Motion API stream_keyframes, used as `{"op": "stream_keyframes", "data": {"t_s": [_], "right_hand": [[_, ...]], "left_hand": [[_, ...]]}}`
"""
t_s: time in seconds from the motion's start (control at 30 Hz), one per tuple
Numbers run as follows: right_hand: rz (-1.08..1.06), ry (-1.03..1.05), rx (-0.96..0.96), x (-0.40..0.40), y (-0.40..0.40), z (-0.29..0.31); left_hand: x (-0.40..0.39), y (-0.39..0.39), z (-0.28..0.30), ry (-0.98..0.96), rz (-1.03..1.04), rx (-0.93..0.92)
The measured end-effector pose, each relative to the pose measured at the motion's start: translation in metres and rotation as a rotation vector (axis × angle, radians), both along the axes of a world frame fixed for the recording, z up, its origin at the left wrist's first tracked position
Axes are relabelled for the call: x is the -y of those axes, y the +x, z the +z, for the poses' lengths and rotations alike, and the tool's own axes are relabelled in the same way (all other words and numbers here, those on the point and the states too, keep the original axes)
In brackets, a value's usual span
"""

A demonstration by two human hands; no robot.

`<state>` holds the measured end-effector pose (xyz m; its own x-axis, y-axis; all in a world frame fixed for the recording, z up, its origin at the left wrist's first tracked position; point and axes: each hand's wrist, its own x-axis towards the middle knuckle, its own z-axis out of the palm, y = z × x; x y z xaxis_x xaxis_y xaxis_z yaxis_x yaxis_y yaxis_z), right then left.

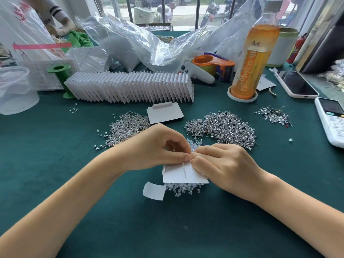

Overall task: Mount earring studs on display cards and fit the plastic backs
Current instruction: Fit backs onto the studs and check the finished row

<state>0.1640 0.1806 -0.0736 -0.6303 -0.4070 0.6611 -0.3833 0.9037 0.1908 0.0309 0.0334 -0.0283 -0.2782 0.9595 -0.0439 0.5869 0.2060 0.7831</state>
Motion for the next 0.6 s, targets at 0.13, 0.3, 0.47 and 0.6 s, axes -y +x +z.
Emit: {"op": "stream_keyframes", "data": {"t_s": [0.13,0.3,0.47,0.6], "right_hand": [[-0.003,0.01,-0.012,0.002,0.002,0.002],[-0.025,0.003,-0.035,0.005,0.001,0.004],[-0.058,-0.011,-0.041,0.001,0.001,0.003],[-0.232,-0.473,0.051,-0.001,-0.002,0.004]], "left_hand": [[-0.001,0.0,0.001,0.004,-0.039,-0.061],[-0.003,-0.003,0.003,0.009,-0.066,-0.087],[-0.005,-0.004,0.002,0.019,-0.074,-0.1],[-0.005,-0.012,0.008,0.231,0.154,0.229]]}}
